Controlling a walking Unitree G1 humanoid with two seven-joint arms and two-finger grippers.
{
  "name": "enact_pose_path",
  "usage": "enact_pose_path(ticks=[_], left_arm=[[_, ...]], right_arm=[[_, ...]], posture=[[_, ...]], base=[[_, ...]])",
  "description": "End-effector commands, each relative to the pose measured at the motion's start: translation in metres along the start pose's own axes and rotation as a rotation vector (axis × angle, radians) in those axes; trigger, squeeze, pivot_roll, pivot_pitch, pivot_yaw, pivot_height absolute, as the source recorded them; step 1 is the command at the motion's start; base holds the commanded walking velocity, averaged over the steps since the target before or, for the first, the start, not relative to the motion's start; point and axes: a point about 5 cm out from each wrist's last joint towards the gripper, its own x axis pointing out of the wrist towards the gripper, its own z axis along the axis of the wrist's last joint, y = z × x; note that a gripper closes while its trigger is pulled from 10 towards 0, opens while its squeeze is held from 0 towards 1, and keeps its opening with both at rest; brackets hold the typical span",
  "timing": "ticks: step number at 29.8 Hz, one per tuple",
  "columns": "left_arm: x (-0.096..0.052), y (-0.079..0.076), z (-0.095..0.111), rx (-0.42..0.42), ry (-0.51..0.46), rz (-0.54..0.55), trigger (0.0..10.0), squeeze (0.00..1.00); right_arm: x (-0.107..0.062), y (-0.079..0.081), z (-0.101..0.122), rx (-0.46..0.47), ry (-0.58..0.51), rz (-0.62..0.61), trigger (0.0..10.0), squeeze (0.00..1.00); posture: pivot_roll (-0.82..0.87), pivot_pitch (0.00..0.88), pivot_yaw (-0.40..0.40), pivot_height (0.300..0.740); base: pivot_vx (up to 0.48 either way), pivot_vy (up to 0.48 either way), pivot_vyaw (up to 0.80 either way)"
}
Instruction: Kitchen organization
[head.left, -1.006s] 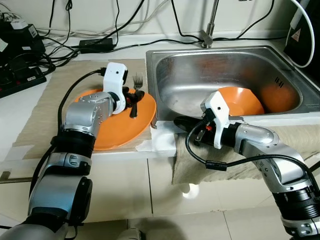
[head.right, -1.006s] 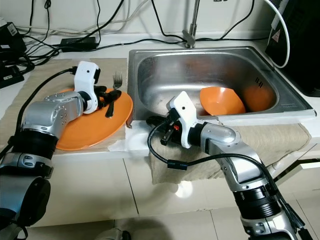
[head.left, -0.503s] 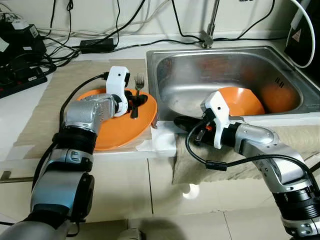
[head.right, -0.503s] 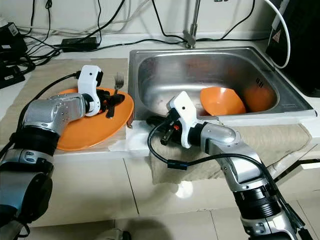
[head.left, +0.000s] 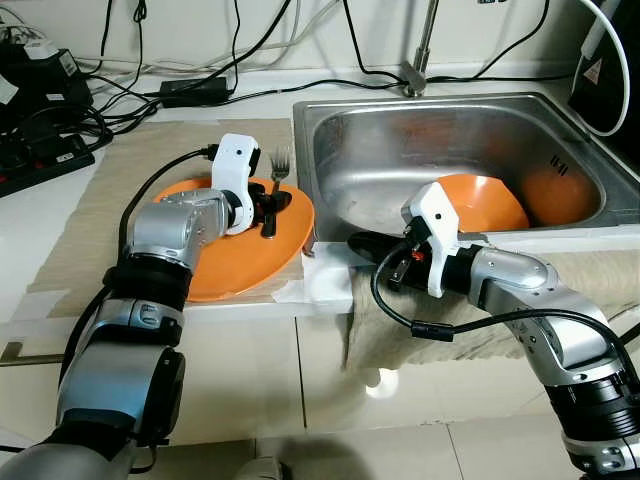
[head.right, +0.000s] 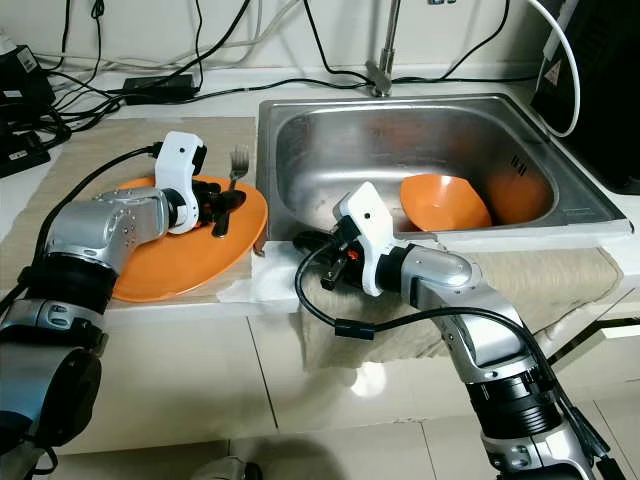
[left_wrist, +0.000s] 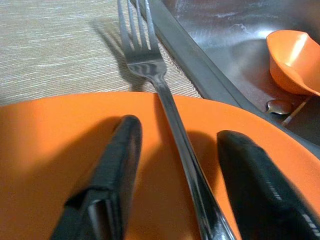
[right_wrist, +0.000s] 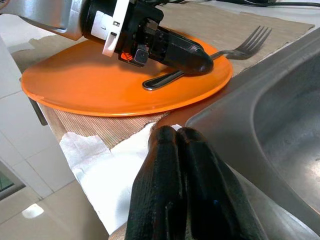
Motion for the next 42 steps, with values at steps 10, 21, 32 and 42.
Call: enact_pose_path(ticks=[10, 21, 32, 42], left_arm=[[-0.009, -0.002, 0.027, -0.015, -0.162, -0.025, 0.0, 0.00], [-0.012, -0.003, 0.034, 0.066, -0.195, 0.000, 0.0, 0.07], [-0.010, -0.008, 0.024, 0.082, -0.170, -0.008, 10.0, 1.00], [-0.009, -0.008, 0.013, 0.096, -0.118, 0.002, 10.0, 1.00]], right_arm=[[-0.001, 0.001, 0.002, -0.010, -0.004, -0.006, 10.0, 0.00], [-0.001, 0.001, 0.002, -0.009, -0.004, -0.007, 10.0, 0.00], [0.000, 0.000, 0.001, -0.006, -0.004, -0.009, 10.0, 0.00], [0.000, -0.001, 0.001, -0.007, -0.002, -0.010, 10.0, 0.00]], posture=[[0.05, 0.027, 0.048, 0.740], [0.05, 0.031, 0.045, 0.740], [0.05, 0.032, 0.044, 0.740], [0.05, 0.026, 0.042, 0.740]], base=[[0.000, 0.000, 0.00], [0.000, 0.000, 0.00], [0.000, 0.000, 0.00], [0.000, 0.000, 0.00]])
